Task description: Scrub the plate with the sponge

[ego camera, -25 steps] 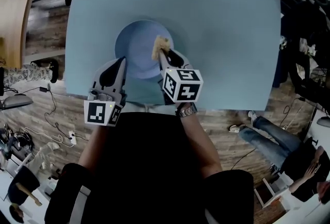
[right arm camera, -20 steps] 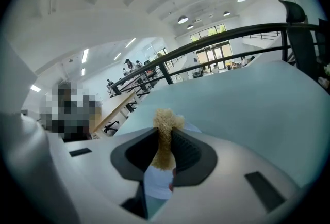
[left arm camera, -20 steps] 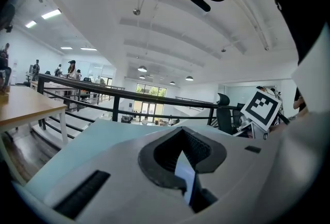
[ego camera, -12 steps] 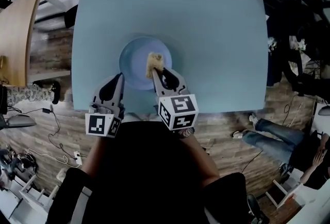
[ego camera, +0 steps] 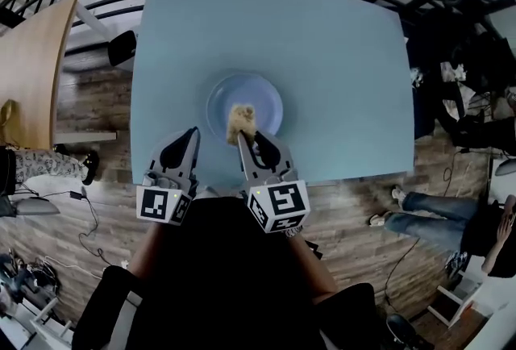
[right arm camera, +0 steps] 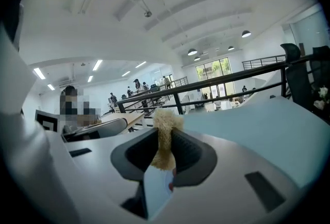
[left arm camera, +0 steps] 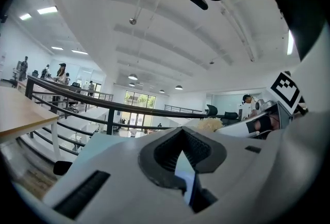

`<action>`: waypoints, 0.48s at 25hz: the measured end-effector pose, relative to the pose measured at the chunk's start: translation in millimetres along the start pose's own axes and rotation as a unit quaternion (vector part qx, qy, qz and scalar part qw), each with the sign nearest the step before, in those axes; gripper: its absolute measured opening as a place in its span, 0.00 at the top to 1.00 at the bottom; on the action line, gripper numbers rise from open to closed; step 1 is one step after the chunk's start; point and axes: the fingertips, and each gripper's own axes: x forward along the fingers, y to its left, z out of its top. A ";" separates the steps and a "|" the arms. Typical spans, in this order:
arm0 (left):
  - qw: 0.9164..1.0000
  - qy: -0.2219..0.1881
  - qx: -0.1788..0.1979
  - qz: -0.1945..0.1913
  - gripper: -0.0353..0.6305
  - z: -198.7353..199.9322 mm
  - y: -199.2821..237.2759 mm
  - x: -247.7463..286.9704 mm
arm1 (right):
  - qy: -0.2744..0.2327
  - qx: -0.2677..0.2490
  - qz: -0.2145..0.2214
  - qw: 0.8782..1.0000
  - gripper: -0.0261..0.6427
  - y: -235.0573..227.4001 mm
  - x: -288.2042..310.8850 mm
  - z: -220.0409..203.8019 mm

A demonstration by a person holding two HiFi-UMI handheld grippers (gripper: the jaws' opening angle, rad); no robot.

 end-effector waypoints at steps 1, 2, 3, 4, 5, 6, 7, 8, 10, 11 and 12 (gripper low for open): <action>1.000 -0.001 -0.001 -0.002 0.94 1.8 2.5 -4.7 | -0.008 -0.003 0.000 1.000 0.85 7.1 -2.9 1.6; 1.000 -0.004 -0.003 -0.004 0.94 3.1 5.2 -9.5 | -0.015 -0.005 -0.001 1.000 0.85 13.6 -5.4 1.9; 1.000 -0.006 -0.006 -0.004 0.94 4.3 7.9 -14.4 | -0.019 -0.005 -0.001 1.000 0.85 19.7 -7.6 1.1; 1.000 -0.008 -0.009 -0.003 0.94 4.8 10.1 -19.2 | -0.022 -0.004 -0.002 1.000 0.85 25.4 -9.6 -0.4; 1.000 -0.006 -0.012 -0.002 0.94 4.9 11.3 -24.1 | -0.026 -0.003 -0.002 1.000 0.85 31.0 -11.9 -1.9; 1.000 -0.003 -0.013 -0.003 0.94 4.6 11.4 -28.9 | -0.030 -0.002 -0.002 1.000 0.85 36.2 -14.8 -3.0; 1.000 0.002 -0.009 -0.005 0.94 3.6 11.2 -33.7 | -0.035 -0.002 -0.004 0.999 0.85 40.9 -17.9 -3.5; 1.000 0.009 -0.003 -0.008 0.94 2.0 11.3 -38.1 | -0.041 -0.003 -0.007 0.999 0.85 44.8 -20.9 -3.3; 1.000 0.021 0.011 -0.012 0.94 0.9 13.2 -43.5 | -0.057 -0.006 -0.017 0.998 0.85 50.1 -25.7 0.9; 1.000 0.020 0.014 -0.014 0.94 2.3 14.8 -44.7 | -0.066 -0.007 -0.023 0.998 0.85 51.9 -27.7 4.8; 1.000 0.015 0.014 -0.016 0.94 5.1 16.2 -45.0 | -0.075 -0.008 -0.028 0.997 0.85 53.3 -29.4 9.4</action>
